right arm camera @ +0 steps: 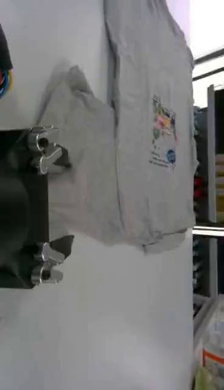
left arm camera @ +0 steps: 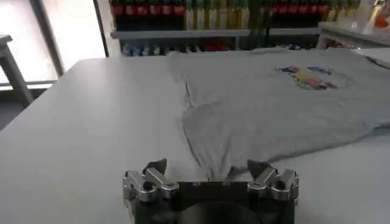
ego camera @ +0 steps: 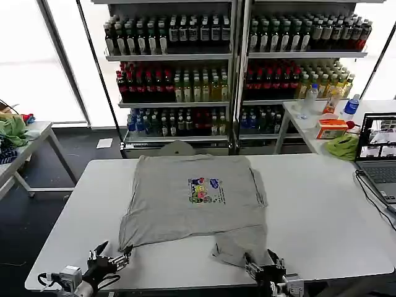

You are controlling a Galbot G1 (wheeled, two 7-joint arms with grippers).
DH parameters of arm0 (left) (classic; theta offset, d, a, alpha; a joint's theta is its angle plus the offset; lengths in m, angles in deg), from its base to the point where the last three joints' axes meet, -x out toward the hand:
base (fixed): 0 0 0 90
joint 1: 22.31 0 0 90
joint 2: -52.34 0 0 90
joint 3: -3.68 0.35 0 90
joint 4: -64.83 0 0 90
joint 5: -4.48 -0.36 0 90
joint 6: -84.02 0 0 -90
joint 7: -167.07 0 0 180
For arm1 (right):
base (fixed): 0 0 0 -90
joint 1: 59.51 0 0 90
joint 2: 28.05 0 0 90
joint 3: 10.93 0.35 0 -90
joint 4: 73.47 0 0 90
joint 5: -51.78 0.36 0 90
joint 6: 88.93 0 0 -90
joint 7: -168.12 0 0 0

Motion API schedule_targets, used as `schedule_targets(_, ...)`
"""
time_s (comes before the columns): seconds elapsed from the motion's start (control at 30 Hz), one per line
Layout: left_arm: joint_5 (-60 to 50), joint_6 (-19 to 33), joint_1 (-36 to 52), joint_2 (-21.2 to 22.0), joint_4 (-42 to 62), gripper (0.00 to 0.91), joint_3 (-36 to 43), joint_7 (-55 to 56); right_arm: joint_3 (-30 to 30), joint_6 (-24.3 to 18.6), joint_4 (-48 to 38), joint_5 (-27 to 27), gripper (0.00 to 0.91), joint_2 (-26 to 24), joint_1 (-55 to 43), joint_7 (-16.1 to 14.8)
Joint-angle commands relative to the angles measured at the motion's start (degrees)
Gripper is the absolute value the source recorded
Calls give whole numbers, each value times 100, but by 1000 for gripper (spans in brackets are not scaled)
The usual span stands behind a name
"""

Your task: Fold and organize the clothes.

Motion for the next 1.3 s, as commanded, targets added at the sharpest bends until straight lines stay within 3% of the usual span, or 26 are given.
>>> schedule_targets(0.03, 38, -6, 26, 26, 109, 222, 77, 11, -140, 114, -108, 61, 0, 16, -21, 51)
schedule_targets(0.07, 40, -3, 22, 30, 90, 101, 72, 9, -137, 114, -100, 68, 0, 15, -8, 51)
schedule_targets(0.17, 46, 13, 16, 24, 59, 0, 63, -2, -124, 108, -102, 73, 0, 6, 22, 47)
schedule_targets(0.5, 5, 69, -48, 97, 41, 0, 125, -38, -136, 14, -132, 54, 0, -20, 89, 21)
schedule_targets(0.87, 124, -15, -277, 215, -555, 0, -410, -65, 254, -927, 448, 381, 0, -413, 664, -494)
schedule_targets(1.3, 119, -503, -1142, 359, -1439, 0, -1023, -264, 803, -1165, 1288, 482, 0, -895, 1873, -788)
